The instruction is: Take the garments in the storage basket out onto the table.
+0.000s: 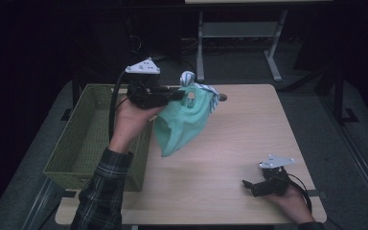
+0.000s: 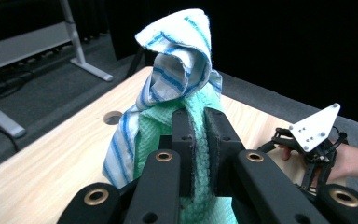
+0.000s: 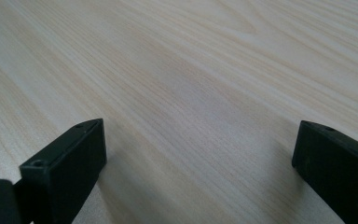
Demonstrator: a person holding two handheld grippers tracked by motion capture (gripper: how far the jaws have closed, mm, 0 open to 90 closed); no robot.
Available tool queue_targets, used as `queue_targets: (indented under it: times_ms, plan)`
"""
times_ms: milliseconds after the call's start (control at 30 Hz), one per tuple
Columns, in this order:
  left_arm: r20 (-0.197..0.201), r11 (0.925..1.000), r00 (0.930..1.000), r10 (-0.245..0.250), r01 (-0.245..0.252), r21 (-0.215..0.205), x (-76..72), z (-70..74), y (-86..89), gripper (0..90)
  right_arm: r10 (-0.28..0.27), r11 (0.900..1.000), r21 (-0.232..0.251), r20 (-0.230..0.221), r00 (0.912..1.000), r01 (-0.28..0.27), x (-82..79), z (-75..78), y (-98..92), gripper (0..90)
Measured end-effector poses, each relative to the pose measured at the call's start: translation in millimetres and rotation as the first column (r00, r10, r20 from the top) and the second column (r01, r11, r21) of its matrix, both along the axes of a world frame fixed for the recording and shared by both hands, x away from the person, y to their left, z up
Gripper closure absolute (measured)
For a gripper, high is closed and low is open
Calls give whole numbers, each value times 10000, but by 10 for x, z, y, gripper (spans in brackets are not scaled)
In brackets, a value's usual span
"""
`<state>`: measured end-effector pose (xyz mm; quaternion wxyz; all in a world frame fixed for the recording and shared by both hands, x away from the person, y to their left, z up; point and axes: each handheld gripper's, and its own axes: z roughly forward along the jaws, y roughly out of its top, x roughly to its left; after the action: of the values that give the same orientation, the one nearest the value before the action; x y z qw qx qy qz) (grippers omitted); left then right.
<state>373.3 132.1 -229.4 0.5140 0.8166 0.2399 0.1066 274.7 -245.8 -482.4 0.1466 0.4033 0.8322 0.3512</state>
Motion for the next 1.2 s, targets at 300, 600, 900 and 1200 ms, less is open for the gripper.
queue_targets:
  times_ms: [300,600,900,1200]
  plan:
    - [-369,9989,9982,-470,471,21,25,-208,-279,826,-8,10000,22,-7,10000,8,-1,0,1,24]
    - [-722,9971,9948,-722,737,187,44,-429,-497,826,6,10000,9,22,10000,-6,1,0,0,24]
    - [-1209,9943,9879,-970,1017,333,56,-704,-730,826,7,10000,4,34,10000,-7,2,-1,0,24]
    - [-1803,9914,9775,-1093,1203,510,87,-1060,-957,825,11,10000,23,44,10000,-11,2,-3,0,24]
